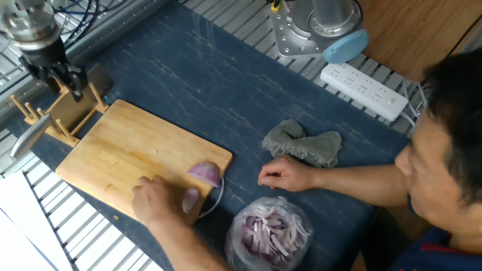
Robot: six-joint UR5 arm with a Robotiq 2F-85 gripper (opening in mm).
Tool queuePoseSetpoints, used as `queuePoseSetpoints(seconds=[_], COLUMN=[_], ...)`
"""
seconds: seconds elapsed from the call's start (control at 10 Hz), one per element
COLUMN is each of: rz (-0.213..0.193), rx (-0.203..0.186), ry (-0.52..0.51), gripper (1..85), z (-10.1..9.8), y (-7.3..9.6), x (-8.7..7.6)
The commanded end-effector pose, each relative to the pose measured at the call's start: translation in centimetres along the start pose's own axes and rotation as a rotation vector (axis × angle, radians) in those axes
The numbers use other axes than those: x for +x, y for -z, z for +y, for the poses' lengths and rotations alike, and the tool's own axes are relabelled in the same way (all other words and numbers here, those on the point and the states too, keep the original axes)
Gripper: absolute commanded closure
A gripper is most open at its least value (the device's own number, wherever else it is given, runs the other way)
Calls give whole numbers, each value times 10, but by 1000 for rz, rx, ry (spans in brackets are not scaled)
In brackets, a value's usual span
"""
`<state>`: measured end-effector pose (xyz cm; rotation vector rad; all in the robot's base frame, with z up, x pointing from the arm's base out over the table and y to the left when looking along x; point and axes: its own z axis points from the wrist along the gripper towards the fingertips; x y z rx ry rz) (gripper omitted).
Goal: Chop the onions
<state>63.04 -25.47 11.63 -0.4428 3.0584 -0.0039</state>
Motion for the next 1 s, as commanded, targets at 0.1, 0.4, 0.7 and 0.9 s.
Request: queuePoseSetpoints(seconds=[0.1, 0.4, 0.7, 0.9], rz=[65, 15, -3, -2], rx=[44, 23, 10, 14], ry=[-98, -126, -128, -129], gripper=[847, 847, 847, 847], z=[27, 49, 55, 57], y=[64, 74, 74, 74], x=[-4, -27, -34, -36])
